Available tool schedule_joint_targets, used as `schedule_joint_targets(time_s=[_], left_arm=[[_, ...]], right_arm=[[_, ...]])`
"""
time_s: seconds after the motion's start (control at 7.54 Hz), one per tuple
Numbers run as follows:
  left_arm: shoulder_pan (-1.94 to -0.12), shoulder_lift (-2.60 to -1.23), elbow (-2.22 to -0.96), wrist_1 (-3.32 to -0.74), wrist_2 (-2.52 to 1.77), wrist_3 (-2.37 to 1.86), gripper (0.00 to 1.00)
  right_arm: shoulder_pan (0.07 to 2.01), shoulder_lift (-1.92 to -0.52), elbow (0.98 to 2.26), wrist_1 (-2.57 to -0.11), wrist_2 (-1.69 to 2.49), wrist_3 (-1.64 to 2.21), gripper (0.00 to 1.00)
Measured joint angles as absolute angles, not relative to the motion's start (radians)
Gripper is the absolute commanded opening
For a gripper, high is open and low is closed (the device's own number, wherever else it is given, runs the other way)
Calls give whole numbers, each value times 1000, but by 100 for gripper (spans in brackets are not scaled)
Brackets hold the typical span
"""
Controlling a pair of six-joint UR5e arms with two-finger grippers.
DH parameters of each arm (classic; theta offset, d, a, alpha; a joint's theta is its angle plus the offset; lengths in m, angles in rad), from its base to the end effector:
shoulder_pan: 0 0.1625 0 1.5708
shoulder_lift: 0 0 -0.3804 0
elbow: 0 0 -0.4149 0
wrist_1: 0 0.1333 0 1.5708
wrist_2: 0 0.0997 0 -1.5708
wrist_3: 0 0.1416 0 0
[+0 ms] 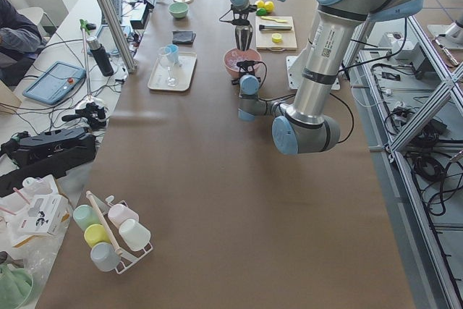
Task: Put ice in cup with scoop
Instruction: 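Push the scoop into the ice cubes with the right gripper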
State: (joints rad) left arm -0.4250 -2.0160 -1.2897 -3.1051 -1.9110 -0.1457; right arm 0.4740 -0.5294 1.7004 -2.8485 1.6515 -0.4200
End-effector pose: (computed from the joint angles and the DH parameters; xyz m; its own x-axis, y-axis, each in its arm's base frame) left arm 0.5957 -0.3641 0.3222 0.0694 0.9924 -0.1020 0.1274 0.0926 0.9875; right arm -0.4550 -0.3704 0.1234 0.0617 -0.9913 0.1166 0.9964 0.0544 -0.0646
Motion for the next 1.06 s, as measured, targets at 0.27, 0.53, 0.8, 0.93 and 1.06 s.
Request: schedule_joint_targets(time_s=[0.27,0.53,0.8,0.93,1.06], left_arm=[[-425,-2017,-1290,-3100,-1911,-146,98],[-425,-2018,-1290,-3099,-1911,-146,98],[-425,-2018,-1290,-3099,-1911,-146,98],[-425,-2018,-1290,-3099,-1911,-146,98],[-425,-2017,-1290,-3100,-1911,-146,98]], right_arm=[[474,-533,1692,-2841,1647,-413,0],[473,-526,1658,-2817,1648,-405,0],[462,-524,1632,-2786,1647,-384,0],[457,-523,1624,-2770,1647,-378,0],[455,-523,1616,-2755,1647,-376,0]])
